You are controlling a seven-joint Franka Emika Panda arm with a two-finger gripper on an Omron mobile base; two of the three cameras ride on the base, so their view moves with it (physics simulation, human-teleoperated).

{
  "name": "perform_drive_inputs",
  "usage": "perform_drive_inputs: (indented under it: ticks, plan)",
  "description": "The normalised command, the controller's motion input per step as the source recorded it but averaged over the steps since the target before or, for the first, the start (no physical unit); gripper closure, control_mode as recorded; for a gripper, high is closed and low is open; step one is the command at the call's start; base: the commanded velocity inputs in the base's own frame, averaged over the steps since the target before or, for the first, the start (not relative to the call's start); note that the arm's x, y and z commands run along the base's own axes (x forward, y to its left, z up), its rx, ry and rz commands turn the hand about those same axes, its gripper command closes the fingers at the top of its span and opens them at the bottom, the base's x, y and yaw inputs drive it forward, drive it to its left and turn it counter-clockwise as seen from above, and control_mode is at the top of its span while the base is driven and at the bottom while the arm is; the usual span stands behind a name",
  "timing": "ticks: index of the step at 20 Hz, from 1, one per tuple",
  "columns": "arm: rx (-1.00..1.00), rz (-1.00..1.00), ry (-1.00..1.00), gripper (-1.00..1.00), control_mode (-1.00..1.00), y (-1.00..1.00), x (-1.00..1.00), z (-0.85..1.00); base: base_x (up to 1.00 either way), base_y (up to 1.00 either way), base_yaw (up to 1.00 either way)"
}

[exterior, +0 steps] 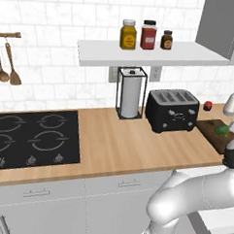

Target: Place the appropriate cutting tool for cutting the broccoli skin on the cutting board.

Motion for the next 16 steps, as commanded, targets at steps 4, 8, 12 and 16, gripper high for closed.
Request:
perform_drive_inputs:
  ticks: [4, 8, 12, 16]
  plan:
    - [0.01, 0.00, 0.00, 1.00, -1.00, -0.10, 0.86, -0.31, 0.00, 0.00, 0.00]
    - [0.00, 0.00, 0.00, 1.00, -1.00, -0.01, 0.70, -0.64, 0.00, 0.00, 0.00]
    - [0.00, 0.00, 0.00, 1.00, -1.00, -0.02, 0.58, -0.58, 0.00, 0.00, 0.00]
    - [0.00, 0.00, 0.00, 1.00, -1.00, -0.01, 0.29, -0.51, 0.00, 0.00, 0.00]
